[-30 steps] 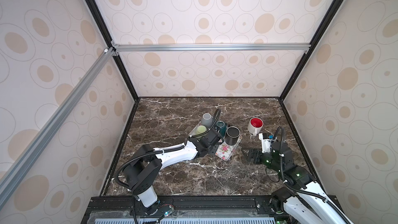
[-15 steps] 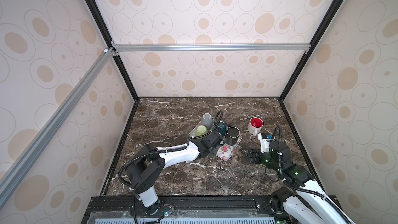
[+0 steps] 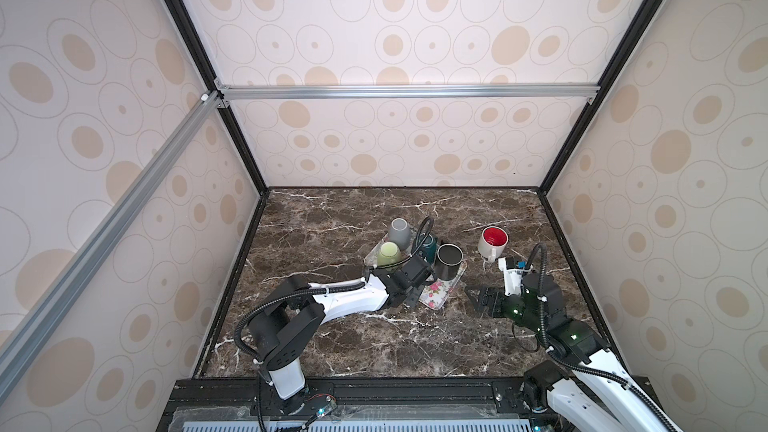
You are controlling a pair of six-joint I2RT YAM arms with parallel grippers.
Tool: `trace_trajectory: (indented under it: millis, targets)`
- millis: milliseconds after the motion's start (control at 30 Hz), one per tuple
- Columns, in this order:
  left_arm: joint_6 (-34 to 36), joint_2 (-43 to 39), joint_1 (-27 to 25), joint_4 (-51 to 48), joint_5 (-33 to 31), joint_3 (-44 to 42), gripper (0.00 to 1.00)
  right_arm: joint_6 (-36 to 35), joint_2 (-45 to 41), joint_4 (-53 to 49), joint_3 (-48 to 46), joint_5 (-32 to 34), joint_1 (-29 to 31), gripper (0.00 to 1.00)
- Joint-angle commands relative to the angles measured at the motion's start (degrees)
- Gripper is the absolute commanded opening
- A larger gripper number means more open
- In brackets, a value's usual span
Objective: Turn the mug right side up
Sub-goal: 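Lower the left gripper and close it on the pink mug's handle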
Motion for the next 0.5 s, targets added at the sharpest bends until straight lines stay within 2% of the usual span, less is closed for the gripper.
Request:
trace_trajectory:
  millis: [0, 467]
  targets:
    - [-1.0, 0.4, -0.8, 0.1, -0.7, 1.4, 0.29, 0.3, -0.4, -0.7, -0.9, 0.2, 0.3, 0.89]
    - [-0.6, 2.4, -0.8, -2.5, -3.1, 3.3, 0.26, 0.7, 0.8, -0.1, -0.5, -0.1, 0.3, 0.89]
